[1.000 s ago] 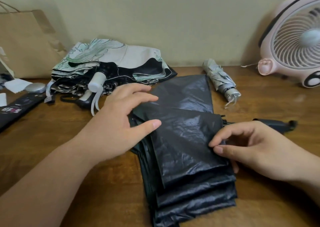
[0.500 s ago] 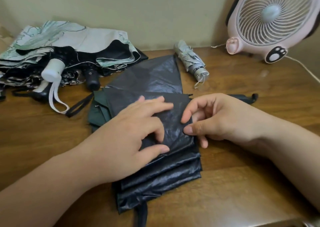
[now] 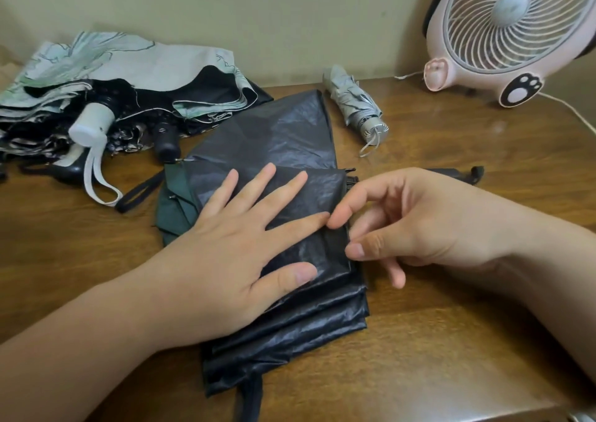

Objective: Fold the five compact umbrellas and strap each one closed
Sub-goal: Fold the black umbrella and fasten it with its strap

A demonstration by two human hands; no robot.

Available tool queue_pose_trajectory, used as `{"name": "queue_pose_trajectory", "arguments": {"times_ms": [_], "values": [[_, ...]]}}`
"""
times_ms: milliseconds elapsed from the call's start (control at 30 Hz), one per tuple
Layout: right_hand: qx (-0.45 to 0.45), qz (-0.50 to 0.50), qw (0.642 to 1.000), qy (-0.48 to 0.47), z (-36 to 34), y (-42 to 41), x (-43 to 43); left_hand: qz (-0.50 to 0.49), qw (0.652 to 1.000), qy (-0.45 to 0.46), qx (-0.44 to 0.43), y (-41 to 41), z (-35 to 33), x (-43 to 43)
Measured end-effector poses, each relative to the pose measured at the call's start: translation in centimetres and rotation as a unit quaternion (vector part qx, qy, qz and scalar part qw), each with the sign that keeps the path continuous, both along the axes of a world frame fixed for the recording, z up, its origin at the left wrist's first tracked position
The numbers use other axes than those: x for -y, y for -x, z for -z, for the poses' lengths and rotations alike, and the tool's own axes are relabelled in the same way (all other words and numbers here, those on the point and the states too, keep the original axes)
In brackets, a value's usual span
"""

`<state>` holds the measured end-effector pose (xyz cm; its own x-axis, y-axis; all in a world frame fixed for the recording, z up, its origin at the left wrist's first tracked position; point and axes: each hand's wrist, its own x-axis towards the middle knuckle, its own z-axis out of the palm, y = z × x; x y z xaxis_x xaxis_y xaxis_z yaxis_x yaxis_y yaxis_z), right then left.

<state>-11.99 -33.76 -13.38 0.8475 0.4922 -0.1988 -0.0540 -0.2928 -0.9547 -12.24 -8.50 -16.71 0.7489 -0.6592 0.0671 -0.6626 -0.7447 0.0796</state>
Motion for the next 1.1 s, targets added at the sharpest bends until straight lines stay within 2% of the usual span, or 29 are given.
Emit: {"name": "queue_pose_trajectory", "arguments": {"times_ms": [167,400,700,967,1033,1100], "values": [[-0.005,-0.002,0.999,0.039,-0.1,-0.2,0.3,-0.001,1.000,-0.022,0.010,0.1,0.2,0.0],[0.038,0.046,0.998,0.004,0.1,-0.1,-0.3,0.001,1.000,-0.022,0.017,0.2,0.1,0.1],[0.047,-0.016,0.997,0.057,0.6,-0.3,-0.2,0.012,0.999,0.032,0.016,0.0,-0.3,1.0],[0.086,-0.045,0.986,0.137,0.7,-0.4,0.1,-0.062,0.997,-0.030,0.039,-0.4,0.2,1.1],[0.119,-0.052,0.977,0.166,0.7,-0.2,0.1,-0.068,0.996,-0.041,0.035,-0.3,0.1,1.2],[0.216,-0.026,0.956,0.195,1.1,-0.1,0.1,-0.072,0.995,-0.052,0.038,-0.1,0.0,1.3]]}}
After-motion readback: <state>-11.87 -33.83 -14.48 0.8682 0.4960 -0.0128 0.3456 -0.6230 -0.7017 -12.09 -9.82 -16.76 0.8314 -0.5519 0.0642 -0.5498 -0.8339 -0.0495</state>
